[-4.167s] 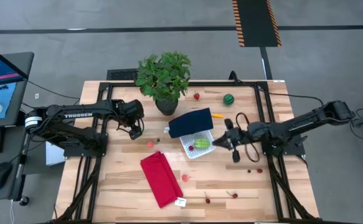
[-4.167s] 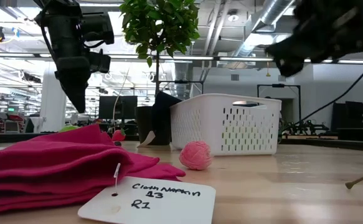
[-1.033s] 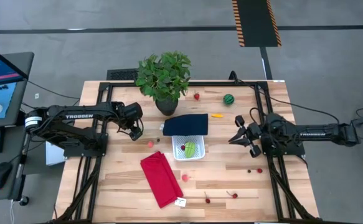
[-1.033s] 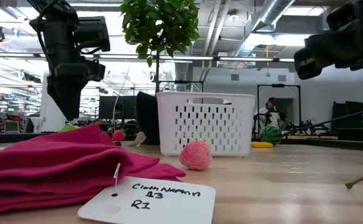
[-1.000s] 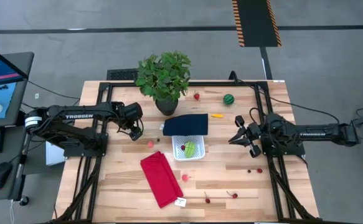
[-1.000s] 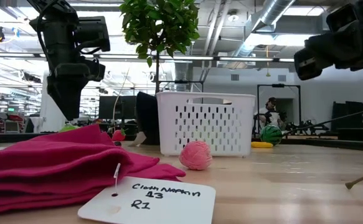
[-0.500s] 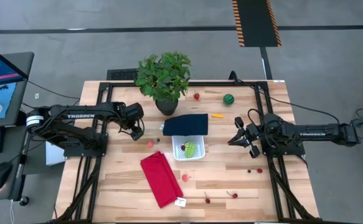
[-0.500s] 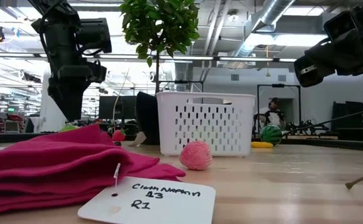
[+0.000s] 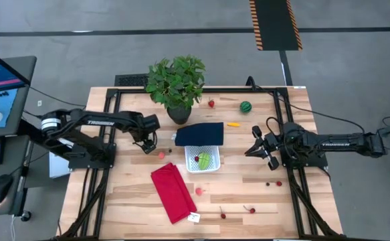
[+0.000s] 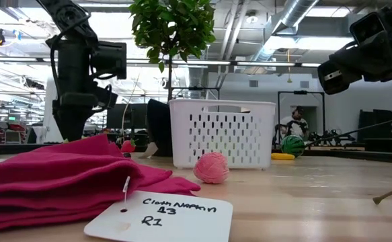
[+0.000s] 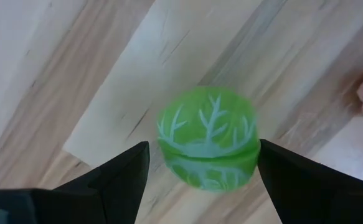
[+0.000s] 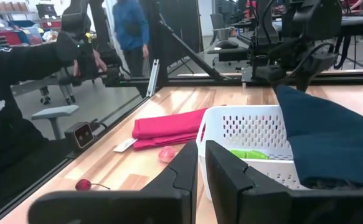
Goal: Pick and placing Produce into tupperware
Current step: Put the cabbage into the bin
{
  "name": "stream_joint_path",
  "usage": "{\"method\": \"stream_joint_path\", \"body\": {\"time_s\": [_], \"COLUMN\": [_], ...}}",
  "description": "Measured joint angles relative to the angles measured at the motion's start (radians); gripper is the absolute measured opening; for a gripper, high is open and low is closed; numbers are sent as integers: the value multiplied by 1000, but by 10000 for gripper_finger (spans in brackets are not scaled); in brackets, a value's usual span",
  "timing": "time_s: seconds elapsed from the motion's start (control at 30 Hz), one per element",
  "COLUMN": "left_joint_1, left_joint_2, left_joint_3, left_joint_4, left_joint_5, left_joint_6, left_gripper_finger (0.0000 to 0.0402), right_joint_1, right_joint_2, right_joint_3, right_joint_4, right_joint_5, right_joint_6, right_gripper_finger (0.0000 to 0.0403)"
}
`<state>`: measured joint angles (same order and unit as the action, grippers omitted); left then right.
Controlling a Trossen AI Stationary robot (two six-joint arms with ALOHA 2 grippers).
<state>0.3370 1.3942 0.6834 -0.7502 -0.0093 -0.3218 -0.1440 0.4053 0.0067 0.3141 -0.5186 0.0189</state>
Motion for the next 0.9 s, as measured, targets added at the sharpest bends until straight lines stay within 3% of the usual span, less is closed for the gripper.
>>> {"method": "stream_joint_path", "body": {"time_s": [0.2,0.5,0.8,0.9], "left_joint_1": [0,0,-2,-7], "left_joint_2": [28,27,27,26], "left_joint_3": [0,1,1,2], "left_joint_4": [33,35,35,33], "left_joint_5": [-4,-4,5,5], "left_joint_6": [23,30,37,43], "left_gripper_finger": [278,213,252,246], "right_joint_1": [0,0,0,0], "right_joint_2": [0,0,0,0], "right_joint_3": [0,0,0,0], "right_joint_4": [0,0,0,0], "right_joint_5": [0,0,0,0], "right_joint_6": [0,0,0,0], "right_gripper_finger": [56,56,56,56]}}
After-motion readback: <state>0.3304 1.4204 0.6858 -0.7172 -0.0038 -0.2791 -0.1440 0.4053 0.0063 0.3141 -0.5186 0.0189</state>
